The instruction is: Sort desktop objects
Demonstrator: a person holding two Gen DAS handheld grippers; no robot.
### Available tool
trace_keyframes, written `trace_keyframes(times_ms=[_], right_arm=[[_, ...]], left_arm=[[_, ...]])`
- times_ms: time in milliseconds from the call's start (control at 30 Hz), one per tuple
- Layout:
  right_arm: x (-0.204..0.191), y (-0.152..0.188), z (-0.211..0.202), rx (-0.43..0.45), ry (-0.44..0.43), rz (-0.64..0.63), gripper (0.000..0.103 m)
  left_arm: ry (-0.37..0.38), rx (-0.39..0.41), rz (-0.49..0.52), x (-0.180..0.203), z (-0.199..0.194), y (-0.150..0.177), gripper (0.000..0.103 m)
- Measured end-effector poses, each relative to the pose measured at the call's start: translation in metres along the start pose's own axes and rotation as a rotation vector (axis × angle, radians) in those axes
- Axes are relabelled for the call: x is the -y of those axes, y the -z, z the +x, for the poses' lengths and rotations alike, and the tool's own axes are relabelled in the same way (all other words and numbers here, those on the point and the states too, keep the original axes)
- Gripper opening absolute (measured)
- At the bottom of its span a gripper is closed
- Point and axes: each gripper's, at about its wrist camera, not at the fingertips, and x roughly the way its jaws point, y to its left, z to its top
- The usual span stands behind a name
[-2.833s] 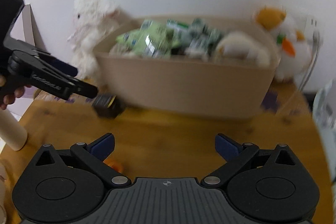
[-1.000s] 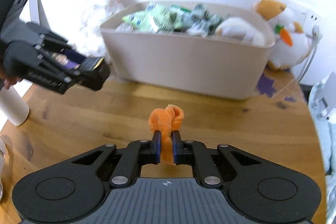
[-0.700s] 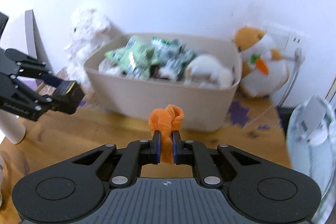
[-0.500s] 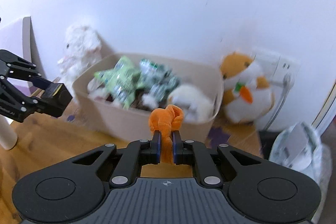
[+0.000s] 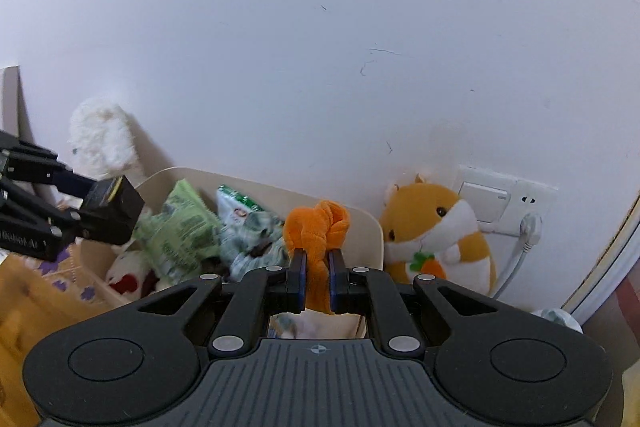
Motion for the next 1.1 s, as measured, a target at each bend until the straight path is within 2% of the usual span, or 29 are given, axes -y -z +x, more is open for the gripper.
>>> trace_keyframes(times_ms=[167, 333, 367, 400, 433, 467, 533, 600, 633, 667, 933, 1100], right_arm=[[-0.005, -0.003, 0.021, -0.007, 0.01, -0.024, 0.011], [-0.011, -0.001, 0.044, -0.04, -0.009, -0.003, 0.013], [-0.013, 0.0, 0.049, -0.051, -0.009, -0.003, 0.017], [-0.014, 0.002, 0.053, -0.058, -0.01, -0.005, 0.029], [-0.015, 0.004, 0.055, -0.073, -0.014, -0.004, 0.037], [-0.016, 0.005, 0.056, -0.083, -0.013, 0.001, 0.04], [-0.017, 0.008, 0.053, -0.077, -0.015, -0.001, 0.052], [-0.017, 0.009, 0.047, -0.071, -0.022, -0.007, 0.062], [-0.016, 0.01, 0.043, -0.071, -0.02, -0.009, 0.066], [-0.015, 0.01, 0.04, -0.072, -0.021, -0.006, 0.068], [-0.007, 0.01, 0.006, -0.085, -0.035, 0.042, 0.103], [-0.005, 0.01, -0.014, -0.101, -0.046, 0.092, 0.103]], left_arm=[[-0.052, -0.009, -0.067, 0.002, 0.023, -0.002, 0.05], [-0.094, -0.017, -0.09, 0.009, 0.037, -0.001, 0.051], [-0.093, -0.014, -0.11, 0.009, 0.038, 0.0, 0.05], [-0.091, -0.01, -0.132, 0.009, 0.038, 0.0, 0.051], [-0.091, -0.007, -0.148, 0.01, 0.038, 0.0, 0.051], [-0.095, -0.005, -0.158, 0.01, 0.038, 0.001, 0.053], [-0.113, -0.001, -0.158, 0.012, 0.037, 0.001, 0.066], [-0.145, 0.002, -0.153, 0.014, 0.035, 0.002, 0.076], [-0.154, 0.001, -0.155, 0.014, 0.033, 0.003, 0.077], [-0.159, 0.0, -0.158, 0.013, 0.032, 0.003, 0.078], [-0.199, -0.061, -0.178, 0.012, 0.014, 0.008, 0.079], [-0.227, -0.047, -0.123, 0.024, -0.012, 0.01, 0.079]])
